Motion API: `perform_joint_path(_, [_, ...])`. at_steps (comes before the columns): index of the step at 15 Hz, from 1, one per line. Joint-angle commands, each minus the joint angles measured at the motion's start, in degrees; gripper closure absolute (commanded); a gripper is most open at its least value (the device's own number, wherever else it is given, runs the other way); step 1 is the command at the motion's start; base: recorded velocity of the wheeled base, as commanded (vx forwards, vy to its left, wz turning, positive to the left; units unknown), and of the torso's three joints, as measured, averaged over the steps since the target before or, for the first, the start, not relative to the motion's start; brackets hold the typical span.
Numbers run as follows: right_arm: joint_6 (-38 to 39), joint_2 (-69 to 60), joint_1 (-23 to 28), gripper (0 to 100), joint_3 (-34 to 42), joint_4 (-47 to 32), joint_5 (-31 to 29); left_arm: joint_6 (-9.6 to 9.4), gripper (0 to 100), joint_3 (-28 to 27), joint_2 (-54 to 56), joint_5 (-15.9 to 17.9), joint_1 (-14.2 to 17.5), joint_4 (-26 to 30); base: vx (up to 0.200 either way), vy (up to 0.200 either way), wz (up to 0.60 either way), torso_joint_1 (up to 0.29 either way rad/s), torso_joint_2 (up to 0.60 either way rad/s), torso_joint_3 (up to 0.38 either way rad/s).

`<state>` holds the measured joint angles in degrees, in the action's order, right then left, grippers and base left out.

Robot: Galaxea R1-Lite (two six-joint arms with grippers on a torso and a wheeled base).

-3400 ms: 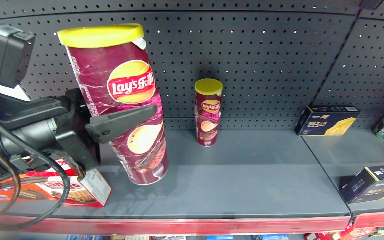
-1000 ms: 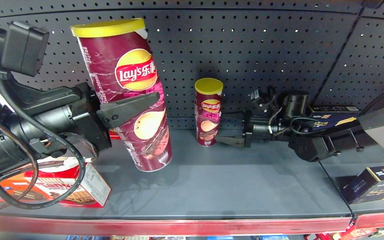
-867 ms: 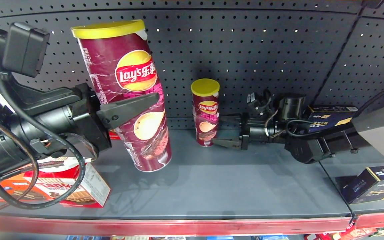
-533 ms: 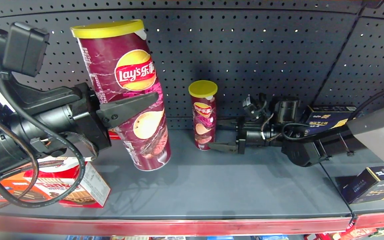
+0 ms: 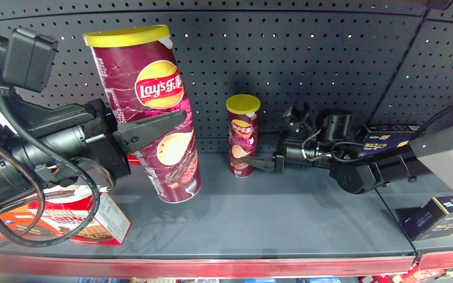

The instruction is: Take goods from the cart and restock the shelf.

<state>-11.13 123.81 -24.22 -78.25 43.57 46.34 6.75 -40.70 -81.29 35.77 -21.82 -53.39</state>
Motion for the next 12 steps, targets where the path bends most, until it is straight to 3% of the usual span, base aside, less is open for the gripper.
perform_joint_path(1, [0.6,1.2,-1.4,0,-1.6,0.0,-0.5,0.01,100,0.0,0.0,0.0,-0.1,0.0,0.0,0.0,0.0,0.0,0.0,0.0])
perform_joint_path(9, [0.8,7.0,-2.7,0,-7.8,0.3,-0.5,0.54,100,0.1,0.3,-0.2,0.1,0.0,0.0,0.0,0.0,0.0,0.0,0.0])
perform_joint_path(10, [1.0,7.4,-2.7,100,-8.1,1.4,-0.2,0.81,100,0.1,0.3,-0.2,0.0,0.0,0.0,0.0,0.0,0.0,0.0,0.0])
perform_joint_path(12, [1.6,7.7,-2.8,100,-8.1,1.7,-0.6,0.81,100,0.2,0.2,-0.2,0.0,0.0,0.0,0.0,0.0,0.0,0.0,0.0])
